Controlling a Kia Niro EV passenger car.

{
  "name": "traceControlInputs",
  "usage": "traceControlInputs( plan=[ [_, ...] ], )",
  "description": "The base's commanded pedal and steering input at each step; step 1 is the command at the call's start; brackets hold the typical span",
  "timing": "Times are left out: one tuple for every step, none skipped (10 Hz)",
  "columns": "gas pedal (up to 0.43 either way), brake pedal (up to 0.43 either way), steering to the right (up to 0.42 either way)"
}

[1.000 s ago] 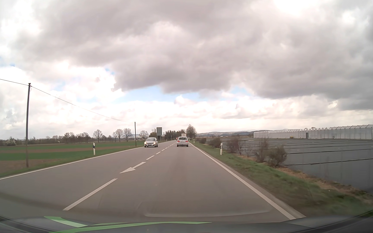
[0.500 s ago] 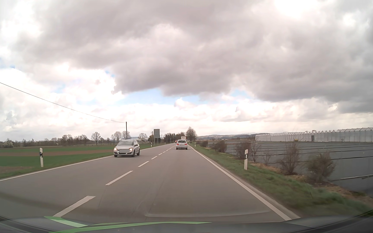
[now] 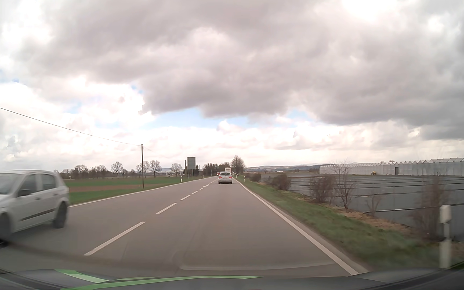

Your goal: Follow the waypoints while adhering to traffic rules and regulations

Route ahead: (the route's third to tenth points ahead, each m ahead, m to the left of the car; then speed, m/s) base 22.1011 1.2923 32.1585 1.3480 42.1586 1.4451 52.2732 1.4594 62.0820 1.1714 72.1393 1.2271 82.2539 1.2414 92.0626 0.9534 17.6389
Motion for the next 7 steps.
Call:
traceControlInputs(
  plan=[
    [0.150, 0.000, -0.002],
    [0.150, 0.000, -0.002],
    [0.150, 0.000, -0.002],
    [0.150, 0.000, -0.003],
    [0.150, 0.000, -0.004],
    [0.150, 0.000, -0.004],
    [0.150, 0.000, -0.004]
  ],
)
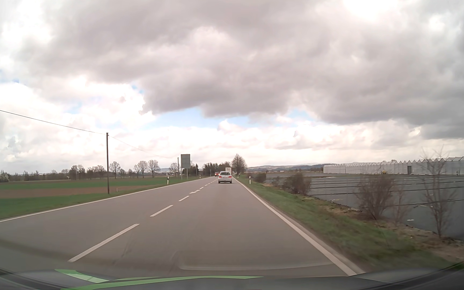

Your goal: Follow the waypoints while adhering to traffic rules and regulations

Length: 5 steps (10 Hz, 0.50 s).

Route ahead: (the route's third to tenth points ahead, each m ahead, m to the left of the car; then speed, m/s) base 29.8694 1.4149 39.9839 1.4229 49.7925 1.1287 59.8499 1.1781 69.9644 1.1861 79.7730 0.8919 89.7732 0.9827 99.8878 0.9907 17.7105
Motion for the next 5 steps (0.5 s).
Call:
traceControlInputs(
  plan=[
    [0.150, 0.000, -0.004],
    [0.150, 0.000, -0.004],
    [0.150, 0.000, -0.004],
    [0.150, 0.000, -0.004],
    [0.150, 0.000, -0.004]
  ],
)
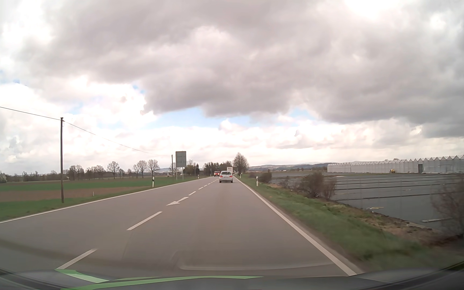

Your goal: Follow the waypoints while adhering to traffic rules and regulations

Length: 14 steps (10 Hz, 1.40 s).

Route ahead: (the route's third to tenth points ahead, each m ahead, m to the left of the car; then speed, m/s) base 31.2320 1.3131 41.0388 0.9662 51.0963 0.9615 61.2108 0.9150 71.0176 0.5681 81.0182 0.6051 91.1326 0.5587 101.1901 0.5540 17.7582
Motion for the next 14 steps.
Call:
traceControlInputs(
  plan=[
    [0.150, 0.000, -0.004],
    [0.150, 0.000, -0.004],
    [0.150, 0.000, -0.004],
    [0.150, 0.000, -0.004],
    [0.150, 0.000, -0.004],
    [0.150, 0.000, -0.003],
    [0.157, 0.000, -0.003],
    [0.157, 0.000, -0.002],
    [0.157, 0.000, -0.001],
    [0.157, 0.000, -0.001],
    [0.157, 0.000, -0.001],
    [0.157, 0.000, -0.001],
    [0.157, 0.000, -0.001],
    [0.157, 0.000, -0.001]
  ],
)
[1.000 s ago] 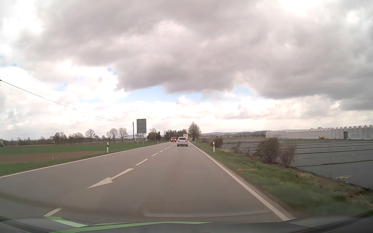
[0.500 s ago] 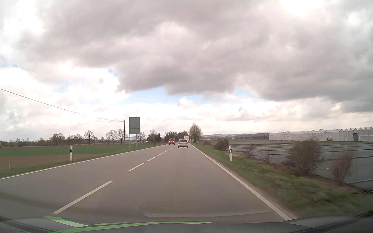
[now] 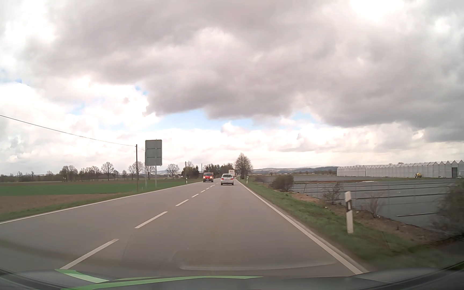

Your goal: Follow the waypoints while adhering to traffic rules and regulations

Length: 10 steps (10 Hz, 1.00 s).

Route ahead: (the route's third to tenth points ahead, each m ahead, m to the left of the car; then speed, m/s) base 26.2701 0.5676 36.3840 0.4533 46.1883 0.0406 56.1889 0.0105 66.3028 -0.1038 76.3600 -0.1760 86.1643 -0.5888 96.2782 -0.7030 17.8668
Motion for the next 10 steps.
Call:
traceControlInputs(
  plan=[
    [0.157, 0.000, -0.001],
    [0.157, 0.000, -0.001],
    [0.157, 0.000, -0.001],
    [0.157, 0.000, -0.001],
    [0.169, 0.000, -0.001],
    [0.169, 0.000, -0.001],
    [0.169, 0.000, -0.001],
    [0.169, 0.000, -0.001],
    [0.169, 0.000, -0.001],
    [0.169, 0.000, -0.001]
  ],
)
